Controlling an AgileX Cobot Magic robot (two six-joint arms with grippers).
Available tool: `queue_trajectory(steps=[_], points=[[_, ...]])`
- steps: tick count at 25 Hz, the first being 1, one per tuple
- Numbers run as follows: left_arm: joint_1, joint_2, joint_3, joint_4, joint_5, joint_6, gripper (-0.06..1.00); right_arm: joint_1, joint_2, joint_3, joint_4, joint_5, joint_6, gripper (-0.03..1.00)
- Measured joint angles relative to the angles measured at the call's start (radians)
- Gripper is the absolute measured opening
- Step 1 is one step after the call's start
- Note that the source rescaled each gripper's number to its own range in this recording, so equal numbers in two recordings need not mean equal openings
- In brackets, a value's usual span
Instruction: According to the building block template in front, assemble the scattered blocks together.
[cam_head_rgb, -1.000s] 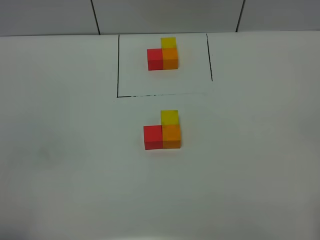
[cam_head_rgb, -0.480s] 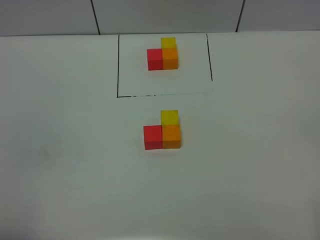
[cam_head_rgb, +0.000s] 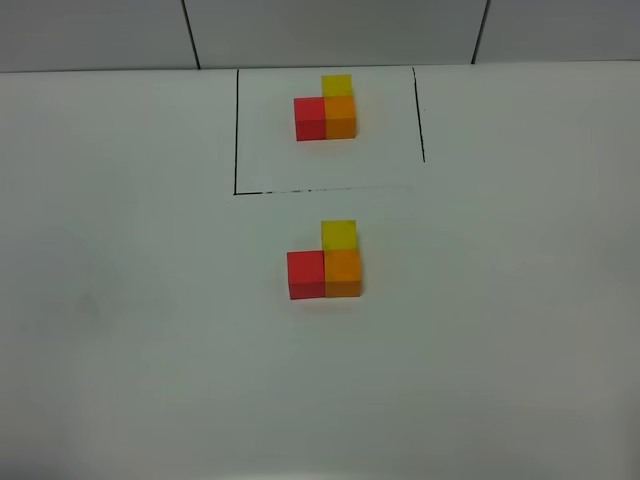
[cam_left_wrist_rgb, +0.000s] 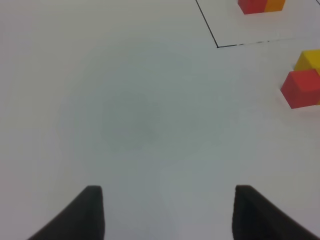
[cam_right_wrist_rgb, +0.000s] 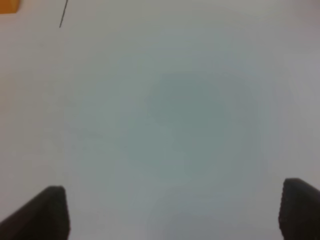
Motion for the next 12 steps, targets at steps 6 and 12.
queue_trajectory(steps=[6, 12], points=[[0.0, 0.0, 0.0, 0.0, 0.0, 0.0, 0.26, 0.0, 0.0, 0.0, 0.0, 0.0, 0.0, 0.8], [0.0, 0.0, 0.0, 0.0, 0.0, 0.0, 0.26, 0.0, 0.0, 0.0, 0.0, 0.0, 0.0, 0.8]])
